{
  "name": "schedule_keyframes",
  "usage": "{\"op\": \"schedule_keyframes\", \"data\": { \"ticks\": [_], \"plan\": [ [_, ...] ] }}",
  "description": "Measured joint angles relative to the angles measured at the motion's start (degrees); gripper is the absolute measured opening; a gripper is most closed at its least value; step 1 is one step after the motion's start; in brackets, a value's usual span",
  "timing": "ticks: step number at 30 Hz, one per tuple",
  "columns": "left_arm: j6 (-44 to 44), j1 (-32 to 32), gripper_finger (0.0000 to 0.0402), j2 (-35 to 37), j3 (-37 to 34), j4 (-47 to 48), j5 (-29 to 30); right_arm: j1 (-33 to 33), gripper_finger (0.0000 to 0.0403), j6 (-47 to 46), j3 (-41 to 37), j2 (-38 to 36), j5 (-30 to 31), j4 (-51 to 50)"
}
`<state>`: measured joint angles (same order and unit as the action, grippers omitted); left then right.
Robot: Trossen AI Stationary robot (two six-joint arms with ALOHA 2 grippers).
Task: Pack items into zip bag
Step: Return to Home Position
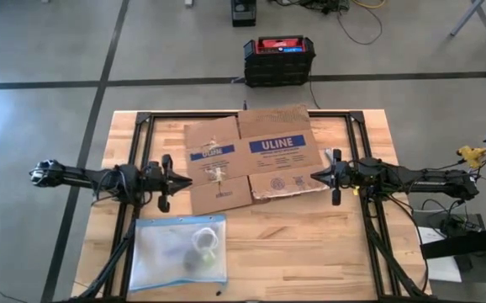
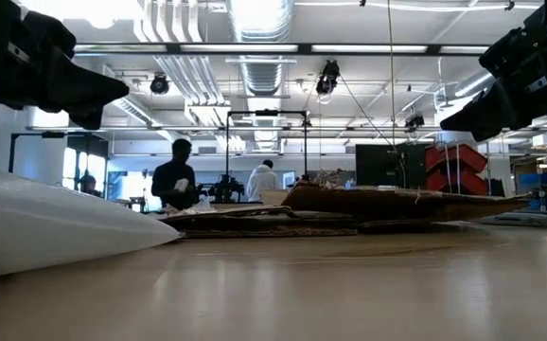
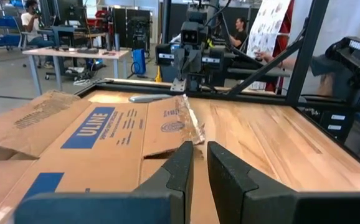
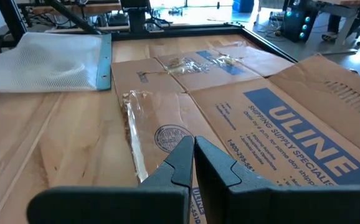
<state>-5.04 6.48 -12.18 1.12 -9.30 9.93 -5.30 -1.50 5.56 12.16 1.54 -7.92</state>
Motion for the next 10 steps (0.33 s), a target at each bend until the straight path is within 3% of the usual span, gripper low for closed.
{"op": "schedule_keyframes", "data": {
  "ticks": [10],
  "plan": [
    [0.0, 0.0, 0.0031, -2.6, 0.01, -0.02, 0.0, 0.02, 0.0, 0.0, 0.0, 0.0, 0.0, 0.0]
  ]
}}
